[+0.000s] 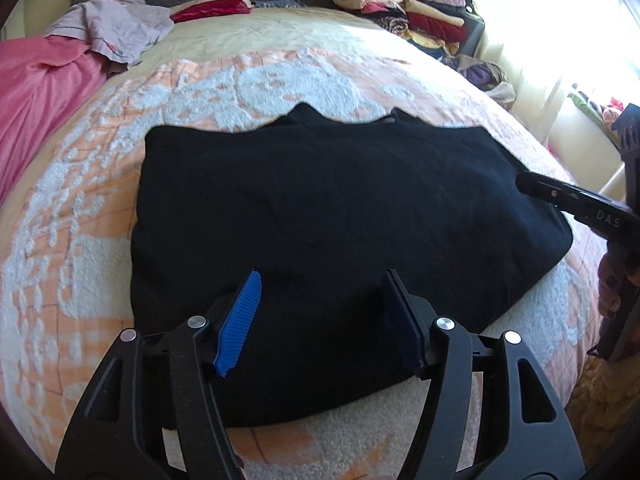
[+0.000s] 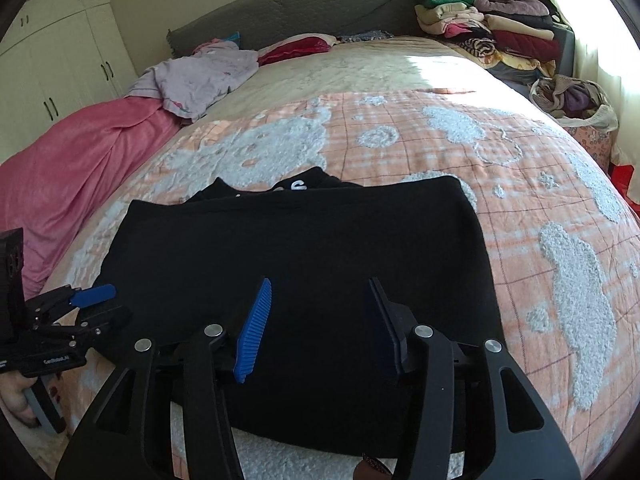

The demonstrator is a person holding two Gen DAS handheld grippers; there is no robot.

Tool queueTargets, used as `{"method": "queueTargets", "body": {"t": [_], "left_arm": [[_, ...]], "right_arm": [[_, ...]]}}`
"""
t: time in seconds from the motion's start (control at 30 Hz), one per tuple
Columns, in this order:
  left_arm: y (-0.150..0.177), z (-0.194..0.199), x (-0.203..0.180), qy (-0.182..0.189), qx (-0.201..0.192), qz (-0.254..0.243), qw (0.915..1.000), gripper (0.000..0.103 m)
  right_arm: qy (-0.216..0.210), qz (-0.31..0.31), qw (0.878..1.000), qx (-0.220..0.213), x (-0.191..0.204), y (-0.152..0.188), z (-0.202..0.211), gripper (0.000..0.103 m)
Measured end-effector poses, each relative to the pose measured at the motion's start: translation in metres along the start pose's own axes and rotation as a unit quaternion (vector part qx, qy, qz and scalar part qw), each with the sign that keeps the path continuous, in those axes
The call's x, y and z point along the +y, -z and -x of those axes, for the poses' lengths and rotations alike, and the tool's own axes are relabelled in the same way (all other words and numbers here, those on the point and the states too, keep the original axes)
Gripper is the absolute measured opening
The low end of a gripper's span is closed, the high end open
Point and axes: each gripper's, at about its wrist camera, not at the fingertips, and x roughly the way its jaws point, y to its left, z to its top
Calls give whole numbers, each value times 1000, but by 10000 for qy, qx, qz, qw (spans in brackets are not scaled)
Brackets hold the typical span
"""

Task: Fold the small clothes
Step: 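Release the edge and press the folded sweatshirt flat with both tools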

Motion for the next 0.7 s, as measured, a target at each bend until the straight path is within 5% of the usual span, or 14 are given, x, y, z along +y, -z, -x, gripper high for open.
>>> {"method": "queueTargets", "body": {"t": [0.3,0.7], "left_arm": [[11,6,1,10,8,70,10000,55],[19,10,1,63,-5,165,9998,55]], "right_arm": [[282,-178,9984,459,-6,23,-14,50],[272,-463,9978,390,-12,45,-4,59]]}}
